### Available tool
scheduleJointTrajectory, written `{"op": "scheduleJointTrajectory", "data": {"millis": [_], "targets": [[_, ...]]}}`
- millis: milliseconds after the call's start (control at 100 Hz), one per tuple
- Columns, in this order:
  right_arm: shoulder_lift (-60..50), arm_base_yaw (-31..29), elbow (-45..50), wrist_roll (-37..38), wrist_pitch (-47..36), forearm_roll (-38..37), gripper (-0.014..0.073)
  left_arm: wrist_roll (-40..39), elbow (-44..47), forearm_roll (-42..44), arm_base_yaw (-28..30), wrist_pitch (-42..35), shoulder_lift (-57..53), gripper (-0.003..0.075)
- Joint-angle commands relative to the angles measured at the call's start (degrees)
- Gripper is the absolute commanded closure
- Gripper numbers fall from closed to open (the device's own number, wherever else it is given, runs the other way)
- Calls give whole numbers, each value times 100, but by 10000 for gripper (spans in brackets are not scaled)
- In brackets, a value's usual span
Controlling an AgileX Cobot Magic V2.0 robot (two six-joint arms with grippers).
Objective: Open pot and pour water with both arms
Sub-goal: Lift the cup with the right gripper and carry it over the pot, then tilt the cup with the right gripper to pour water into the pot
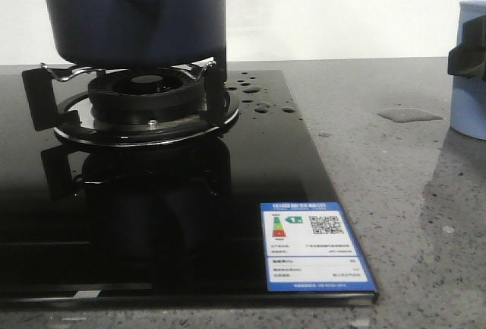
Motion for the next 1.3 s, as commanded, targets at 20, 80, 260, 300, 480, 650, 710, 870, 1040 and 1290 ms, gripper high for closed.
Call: {"op": "scheduleJointTrajectory", "data": {"millis": [20,80,260,300,480,650,710,870,1040,1290], "targets": [[-207,-3,-156,17,-335,-348,356,-183,-197,-656,-48,-30,-170,426],[-401,23,-239,17,-223,-602,360,-297,-197,-656,-48,-109,-224,426],[-818,191,-1199,17,642,-1513,358,-326,-197,-785,-48,-594,-348,426],[-804,240,-1559,17,921,-1741,358,-326,-197,-785,-48,-728,-392,426],[-341,529,-3057,17,1882,-2282,358,-326,-197,-785,-48,-836,-585,426],[414,864,-4428,6,2708,-2870,358,-329,-197,-785,-48,-938,-853,426],[686,1006,-4822,6,2925,-3113,358,-329,-197,-785,-48,-1028,-932,426],[1412,1350,-5715,6,3316,-3887,358,-329,-197,-785,-48,-1330,-1109,426],[2022,1572,-6284,6,3318,-4883,358,-338,-197,-785,-48,-1458,-1139,426],[2524,1648,-6486,6,3206,-6614,358,-475,-197,-785,-48,-1458,-1139,426]]}}
